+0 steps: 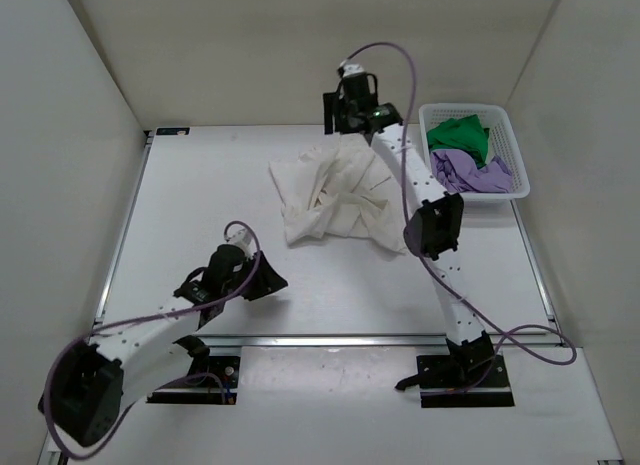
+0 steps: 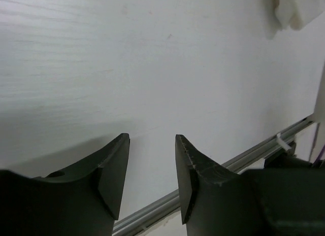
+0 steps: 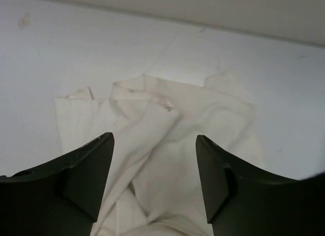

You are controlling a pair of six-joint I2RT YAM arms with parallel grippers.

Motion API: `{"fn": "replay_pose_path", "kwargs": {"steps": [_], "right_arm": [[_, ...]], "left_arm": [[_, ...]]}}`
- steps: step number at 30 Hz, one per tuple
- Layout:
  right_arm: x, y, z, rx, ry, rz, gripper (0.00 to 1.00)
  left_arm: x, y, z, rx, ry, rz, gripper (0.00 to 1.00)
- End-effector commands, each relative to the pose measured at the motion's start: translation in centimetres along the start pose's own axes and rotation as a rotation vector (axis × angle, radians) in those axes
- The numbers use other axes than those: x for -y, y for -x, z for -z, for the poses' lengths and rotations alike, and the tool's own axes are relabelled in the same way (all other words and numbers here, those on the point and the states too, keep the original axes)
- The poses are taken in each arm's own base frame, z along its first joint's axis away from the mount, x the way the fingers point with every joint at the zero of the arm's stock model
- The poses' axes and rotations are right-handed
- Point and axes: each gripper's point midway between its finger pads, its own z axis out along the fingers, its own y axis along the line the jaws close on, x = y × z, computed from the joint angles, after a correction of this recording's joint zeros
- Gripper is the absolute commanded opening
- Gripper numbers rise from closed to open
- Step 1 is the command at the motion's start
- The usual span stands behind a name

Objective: Fold and stack the t-shirts
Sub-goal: Flatten out the tshirt

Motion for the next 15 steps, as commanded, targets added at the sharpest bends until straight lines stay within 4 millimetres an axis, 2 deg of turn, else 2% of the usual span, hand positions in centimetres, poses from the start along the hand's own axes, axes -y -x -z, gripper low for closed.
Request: {"fn": "replay_pose_path", "kwargs": {"steps": [1,2,3,4,5,6,9,10,11,12,13,14,15], "right_arm": [[0.6,11.9,13.7,0.277,-0.08,0.011,0.64],[0.7,13.4,17.9,0.314,-0.083,0.026,0.64],[1.2,13.8,19.3,0.321,-0.092,0.029,0.64],[1.8,13.8,21.9,0.315,-0.097,0.029,0.64],[2.0,13.0,22.6,0.284,-0.104,0.044,0.64],[2.5,12.5,24.6,0.269,-0.114,0.043,0.64],[3.7,8.8,27.1,0.167,-0.195,0.072,0.64],[3.7,7.8,28.6,0.158,-0.202,0.078,0.63],[4.4,6.6,29.4,0.145,-0.215,0.08,0.63],[4.1,6.1,30.1,0.152,-0.199,0.079,0.63],[4.9,5.5,31.4,0.185,-0.196,0.075,0.63],[4.7,5.8,31.7,0.232,-0.172,0.066,0.64],[4.9,4.4,33.2,0.244,-0.149,0.061,0.65]], "left_arm": [[5.5,2.3,-1.6,0.068,-0.081,-0.08,0.53],[7.2,2.0,-2.4,0.049,-0.1,-0.1,0.53],[8.2,1.6,-2.8,0.037,-0.117,-0.111,0.53],[9.0,1.5,-3.7,0.028,-0.119,-0.107,0.55],[9.5,1.0,-4.6,0.005,-0.114,-0.101,0.55],[10.8,0.8,-5.3,-0.003,-0.143,-0.076,0.56],[13.9,1.3,-7.4,0.032,-0.177,-0.067,0.61],[14.4,1.8,-7.9,0.052,-0.164,-0.069,0.64],[15.9,1.4,-9.0,0.041,-0.169,-0.099,0.67],[17.3,1.5,-10.2,0.039,-0.168,-0.121,0.68],[17.4,1.5,-10.9,0.037,-0.15,-0.126,0.7],[17.8,1.5,-12.5,0.03,-0.127,-0.138,0.71],[18.0,1.6,-13.9,0.024,-0.117,-0.13,0.74]]}}
